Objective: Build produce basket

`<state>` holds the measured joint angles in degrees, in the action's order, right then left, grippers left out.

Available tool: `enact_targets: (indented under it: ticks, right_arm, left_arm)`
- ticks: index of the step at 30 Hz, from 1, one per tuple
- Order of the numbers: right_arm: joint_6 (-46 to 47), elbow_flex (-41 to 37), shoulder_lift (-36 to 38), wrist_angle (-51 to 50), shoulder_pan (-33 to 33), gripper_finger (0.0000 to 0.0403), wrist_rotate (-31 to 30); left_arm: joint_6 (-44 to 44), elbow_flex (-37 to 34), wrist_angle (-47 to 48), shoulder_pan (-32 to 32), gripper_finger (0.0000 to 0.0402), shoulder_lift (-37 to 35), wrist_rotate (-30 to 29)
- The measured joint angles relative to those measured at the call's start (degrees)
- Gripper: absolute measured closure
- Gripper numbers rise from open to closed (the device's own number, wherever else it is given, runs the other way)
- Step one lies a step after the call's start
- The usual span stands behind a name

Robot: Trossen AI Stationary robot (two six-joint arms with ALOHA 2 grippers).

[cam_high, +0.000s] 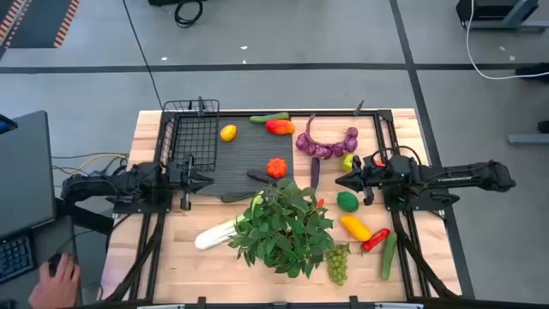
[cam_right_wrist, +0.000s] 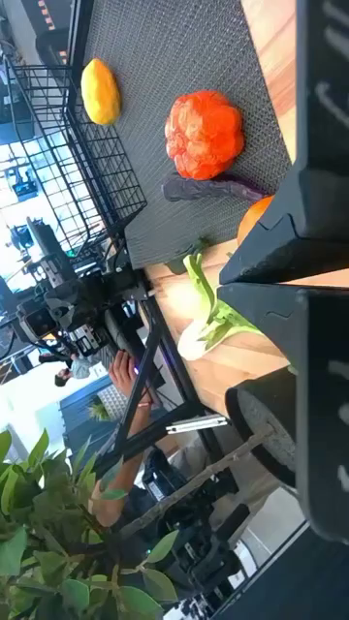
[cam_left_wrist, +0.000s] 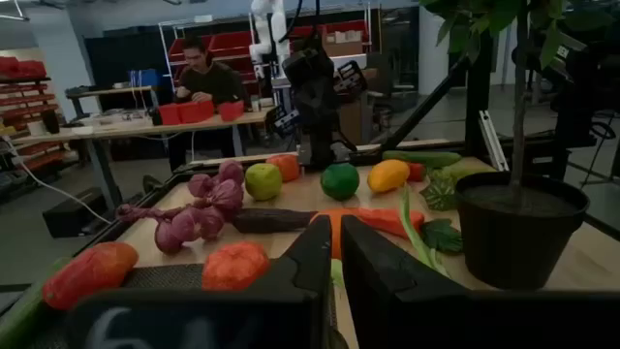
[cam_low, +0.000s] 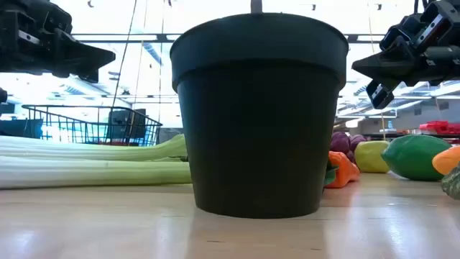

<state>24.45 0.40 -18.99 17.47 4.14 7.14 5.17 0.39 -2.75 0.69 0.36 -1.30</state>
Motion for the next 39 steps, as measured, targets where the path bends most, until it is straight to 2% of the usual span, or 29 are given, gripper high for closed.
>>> enact_targets:
  ticks: [26,39]
  right_arm:
    - [0.01,-0.01,-0.02,-0.02,0.00,0.0387,0.00]
    - [0.02,-0.01,-0.01,-0.02,0.01,0.0387,0.00]
  left_arm:
    - [0.00,-0.01,0.01,-0.02,0.0376,0.00,0.00]
    - [0.00,0.01,0.01,-0.02,0.0368,0.00,0.00]
